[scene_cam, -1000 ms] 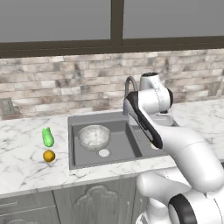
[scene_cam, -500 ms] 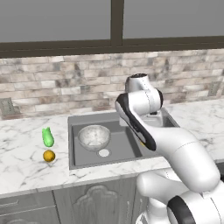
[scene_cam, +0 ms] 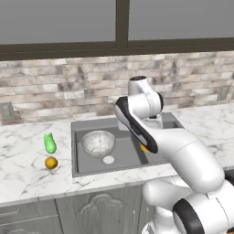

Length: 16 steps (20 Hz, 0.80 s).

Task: Remove the lemon and corn from the sink. Then move the bowl and cup from the counter to the sink for washing.

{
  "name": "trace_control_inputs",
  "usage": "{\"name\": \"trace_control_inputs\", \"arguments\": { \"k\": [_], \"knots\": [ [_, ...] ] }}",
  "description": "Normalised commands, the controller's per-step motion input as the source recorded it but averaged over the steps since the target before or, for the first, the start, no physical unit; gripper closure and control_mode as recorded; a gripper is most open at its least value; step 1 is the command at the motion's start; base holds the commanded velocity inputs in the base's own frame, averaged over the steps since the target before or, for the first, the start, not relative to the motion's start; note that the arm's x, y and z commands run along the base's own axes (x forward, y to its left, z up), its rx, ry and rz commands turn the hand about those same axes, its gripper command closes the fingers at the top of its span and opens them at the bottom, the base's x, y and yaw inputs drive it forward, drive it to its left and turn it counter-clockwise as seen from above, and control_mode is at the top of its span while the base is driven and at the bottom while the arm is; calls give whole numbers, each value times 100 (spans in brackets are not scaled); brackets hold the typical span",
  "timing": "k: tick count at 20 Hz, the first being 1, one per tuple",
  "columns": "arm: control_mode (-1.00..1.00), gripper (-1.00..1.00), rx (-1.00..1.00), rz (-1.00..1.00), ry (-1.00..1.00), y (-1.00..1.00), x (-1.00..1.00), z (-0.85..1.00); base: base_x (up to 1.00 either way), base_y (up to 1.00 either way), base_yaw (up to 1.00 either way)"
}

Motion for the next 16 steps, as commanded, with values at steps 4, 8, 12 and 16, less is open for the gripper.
{"name": "trace_control_inputs", "arguments": {
  "k": [4, 8, 12, 16],
  "knots": [
    [-100, 100, 1, 0, 0, 13, 15, 0, 0, 0, 0],
    [-100, 100, 2, 0, 0, 7, 17, 0, 0, 0, 0],
    [-100, 100, 1, 0, 0, 2, 18, 0, 0, 0, 0],
    [-100, 100, 0, 0, 0, 1, 18, 0, 0, 0, 0]
  ]
}}
